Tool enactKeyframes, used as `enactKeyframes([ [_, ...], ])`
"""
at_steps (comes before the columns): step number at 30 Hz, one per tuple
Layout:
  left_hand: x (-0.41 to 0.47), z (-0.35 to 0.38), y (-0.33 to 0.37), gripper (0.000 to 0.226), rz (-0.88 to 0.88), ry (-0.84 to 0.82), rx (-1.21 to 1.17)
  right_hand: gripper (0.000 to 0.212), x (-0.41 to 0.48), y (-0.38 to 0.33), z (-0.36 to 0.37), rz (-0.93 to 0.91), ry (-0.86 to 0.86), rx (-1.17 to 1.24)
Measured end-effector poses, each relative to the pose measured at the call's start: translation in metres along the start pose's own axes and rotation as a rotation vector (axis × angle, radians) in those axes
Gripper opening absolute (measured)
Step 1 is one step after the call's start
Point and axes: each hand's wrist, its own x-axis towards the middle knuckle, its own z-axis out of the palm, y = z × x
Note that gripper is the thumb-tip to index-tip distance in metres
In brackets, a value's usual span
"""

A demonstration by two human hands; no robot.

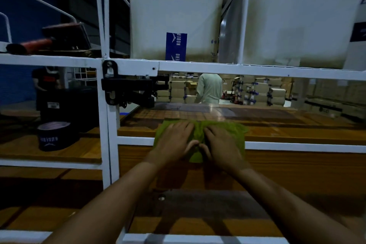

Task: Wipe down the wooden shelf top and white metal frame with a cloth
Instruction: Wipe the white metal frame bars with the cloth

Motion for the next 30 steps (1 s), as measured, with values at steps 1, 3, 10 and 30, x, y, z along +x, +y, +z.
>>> enactKeyframes([
  [1,-0.002,0.001,-0.007,0.056,-0.004,0.01,0.025,0.054,0.004,-0.002,0.005,-0.018,0.013,0.002],
  [3,-0.009,0.003,-0.025,0.066,0.004,0.02,0.136,0.059,0.015,-0.006,0.011,-0.065,0.009,-0.018],
  [10,-0.017,0.012,-0.046,0.056,-0.01,0.18,0.264,0.054,0.039,-0.028,0.027,-0.173,0.084,-0.109],
  [30,0.017,0.016,0.025,0.067,0.05,0.062,0.273,0.029,0.001,0.043,-0.01,0.028,0.132,0.03],
])
